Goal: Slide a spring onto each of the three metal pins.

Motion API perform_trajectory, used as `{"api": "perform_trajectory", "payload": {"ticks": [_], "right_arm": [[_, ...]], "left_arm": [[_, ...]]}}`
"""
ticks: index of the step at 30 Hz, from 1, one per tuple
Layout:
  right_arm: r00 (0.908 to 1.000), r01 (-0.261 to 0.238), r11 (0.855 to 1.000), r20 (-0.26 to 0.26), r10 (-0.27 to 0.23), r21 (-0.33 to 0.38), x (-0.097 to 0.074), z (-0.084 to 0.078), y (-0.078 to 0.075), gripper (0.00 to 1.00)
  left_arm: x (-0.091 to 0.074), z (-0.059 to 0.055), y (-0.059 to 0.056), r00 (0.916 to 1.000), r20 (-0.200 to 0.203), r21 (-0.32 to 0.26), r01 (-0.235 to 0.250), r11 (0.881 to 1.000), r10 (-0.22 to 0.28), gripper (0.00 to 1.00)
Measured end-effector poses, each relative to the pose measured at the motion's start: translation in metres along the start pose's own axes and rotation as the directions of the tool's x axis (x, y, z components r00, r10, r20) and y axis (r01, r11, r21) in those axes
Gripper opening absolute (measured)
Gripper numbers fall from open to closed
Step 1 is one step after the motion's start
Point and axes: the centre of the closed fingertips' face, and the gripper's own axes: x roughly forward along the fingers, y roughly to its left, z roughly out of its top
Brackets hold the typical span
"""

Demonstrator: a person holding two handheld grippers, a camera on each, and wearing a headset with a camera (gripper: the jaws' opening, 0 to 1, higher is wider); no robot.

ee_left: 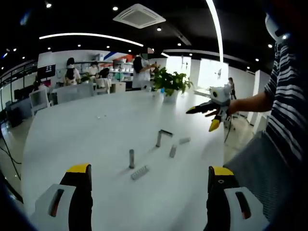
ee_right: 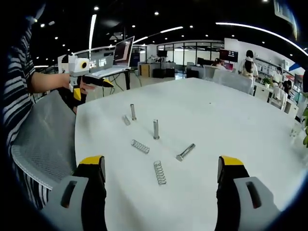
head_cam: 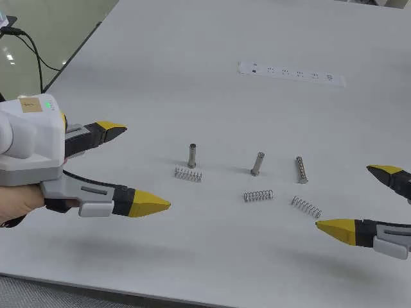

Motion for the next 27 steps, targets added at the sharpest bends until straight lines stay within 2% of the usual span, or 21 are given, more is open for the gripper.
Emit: {"api": "perform_trajectory", "payload": {"ticks": [3, 8, 27], "right_arm": [[1.0, -0.004, 1.0, -0.005, 0.004, -0.007, 0.0003, -0.0002, 0.0007, 0.96], [0.9999, -0.007, 1.0, -0.01, 0.007, -0.009, 0.0008, -0.0009, 0.0, 0.96], [0.9998, -0.018, 1.0, -0.009, 0.017, -0.019, 0.0027, 0.003, 0.0016, 0.95]], "left_arm": [[0.0003, 0.0015, -0.0007, 0.9999, 0.015, -0.014, 0.002, 1.0, -0.002, 0.98], [0.0003, -0.0014, -0.0029, 1.0, 0.003, -0.006, 0.005, 1.0, -0.005, 0.98], [-0.0028, -0.0031, -0.0045, 1.0, 0.004, -0.004, 0.003, 1.0, -0.003, 0.98]]}}
